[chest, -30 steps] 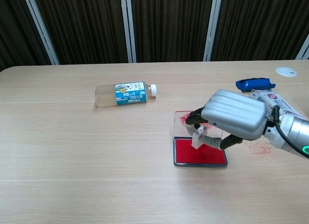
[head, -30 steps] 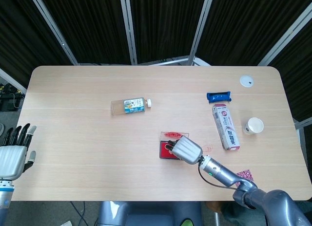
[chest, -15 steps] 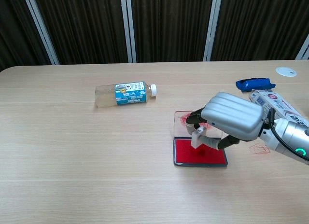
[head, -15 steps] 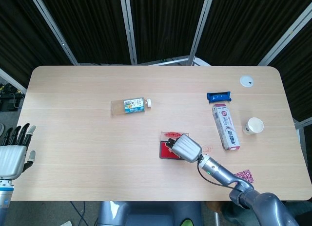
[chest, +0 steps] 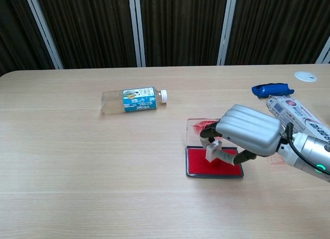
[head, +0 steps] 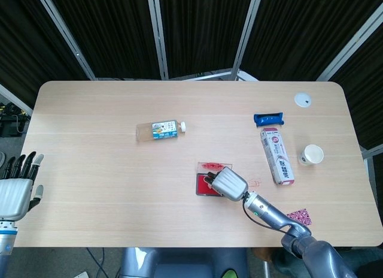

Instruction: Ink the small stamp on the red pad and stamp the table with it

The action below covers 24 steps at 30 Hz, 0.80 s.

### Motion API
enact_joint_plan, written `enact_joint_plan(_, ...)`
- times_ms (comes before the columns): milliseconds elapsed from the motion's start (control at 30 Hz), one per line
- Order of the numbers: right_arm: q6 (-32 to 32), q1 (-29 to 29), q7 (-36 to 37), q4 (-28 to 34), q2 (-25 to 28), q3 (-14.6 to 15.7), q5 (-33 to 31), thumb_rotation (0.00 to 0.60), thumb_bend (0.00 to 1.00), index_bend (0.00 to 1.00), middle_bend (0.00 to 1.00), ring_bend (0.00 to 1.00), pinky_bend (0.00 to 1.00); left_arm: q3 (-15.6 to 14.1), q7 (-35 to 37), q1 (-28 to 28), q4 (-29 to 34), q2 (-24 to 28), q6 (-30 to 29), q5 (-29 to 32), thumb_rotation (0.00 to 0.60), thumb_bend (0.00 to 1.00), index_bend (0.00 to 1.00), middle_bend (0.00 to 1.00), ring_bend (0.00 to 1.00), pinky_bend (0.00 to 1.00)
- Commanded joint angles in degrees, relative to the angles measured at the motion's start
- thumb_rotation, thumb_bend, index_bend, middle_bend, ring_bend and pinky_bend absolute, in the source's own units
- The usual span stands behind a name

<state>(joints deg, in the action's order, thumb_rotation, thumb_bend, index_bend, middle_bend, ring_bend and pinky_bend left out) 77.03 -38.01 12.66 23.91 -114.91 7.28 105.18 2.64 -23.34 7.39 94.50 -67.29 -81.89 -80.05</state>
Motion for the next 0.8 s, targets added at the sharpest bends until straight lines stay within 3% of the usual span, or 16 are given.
enact_joint_plan(33,0.05,0.06,0.28,-0.53,-0.15,0.22,-0.18,0.600,0.53,0.57,0.55,0.83,1.00,-0.03,0.06,0.02,0.06,0.03,0.04,0.01,0.600,0.44,0.00,0.00,0.00,0.00)
enact_joint_plan(333,3.79,-0.30,1.04,0.86,1.07,-0.72,-0.99,0.600,0.53,0.57,0.55,0.83,1.00,-0.20,0.43,-0.07,0.30,0.30,-0.18,-0.25,0.600,0.44,0.00,0.00,0.00,0.00)
enact_joint_plan(600,9.51,-0.45,0.27,7.75,7.27,-3.00,-2.27,0.600,0.54,0.57,0.55,0.83,1.00,-0.50,1.34,-0.34,0.78,0.92,-0.72,-1.04,0.600,0.44,0.00,0.00,0.00,0.00)
enact_joint_plan(800,7.55,1.32,-1.03,9.55,11.14,-2.71,-3.74,0.600,0.54,0.57,0.55,0.83,1.00,-0.66,1.78,-0.49,1.15,1.26,-1.05,-1.56,0.600,0.44,0.00,0.00,0.00,0.00)
